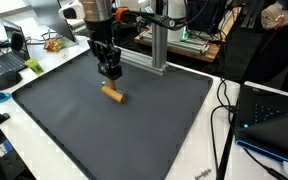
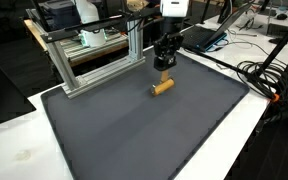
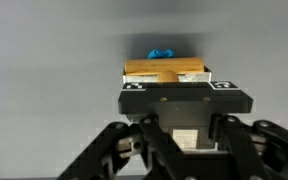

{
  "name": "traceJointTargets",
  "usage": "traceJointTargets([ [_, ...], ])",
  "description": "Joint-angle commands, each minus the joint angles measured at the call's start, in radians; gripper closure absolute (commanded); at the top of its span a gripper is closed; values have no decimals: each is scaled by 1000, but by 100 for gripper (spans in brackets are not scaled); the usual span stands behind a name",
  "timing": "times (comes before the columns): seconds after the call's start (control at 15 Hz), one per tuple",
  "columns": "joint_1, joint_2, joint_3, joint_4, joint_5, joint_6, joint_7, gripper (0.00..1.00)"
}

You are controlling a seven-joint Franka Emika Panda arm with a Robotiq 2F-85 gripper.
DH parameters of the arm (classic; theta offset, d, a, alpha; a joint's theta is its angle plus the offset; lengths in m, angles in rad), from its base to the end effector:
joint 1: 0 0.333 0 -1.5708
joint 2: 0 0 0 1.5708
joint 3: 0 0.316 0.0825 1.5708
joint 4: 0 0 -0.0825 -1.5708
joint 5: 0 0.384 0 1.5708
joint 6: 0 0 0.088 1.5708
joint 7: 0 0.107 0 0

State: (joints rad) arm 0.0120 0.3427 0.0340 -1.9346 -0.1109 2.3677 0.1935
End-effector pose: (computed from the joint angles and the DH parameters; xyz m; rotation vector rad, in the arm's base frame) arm 0.6263 0.0265 0.3179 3.0774 -0.1142 0.1518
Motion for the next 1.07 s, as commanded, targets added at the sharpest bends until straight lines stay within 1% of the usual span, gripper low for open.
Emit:
traceJointTargets([
  [0.0, 18, 29, -19, -1, 8, 42, -15, 78],
  [0.2, 19, 40, -22, 2, 8, 43, -12, 78],
  [0.4, 21, 46, -25, 10, 11, -10, -8, 78],
  [1.0, 17, 53, -21, 39, 28, -107, -12, 78],
])
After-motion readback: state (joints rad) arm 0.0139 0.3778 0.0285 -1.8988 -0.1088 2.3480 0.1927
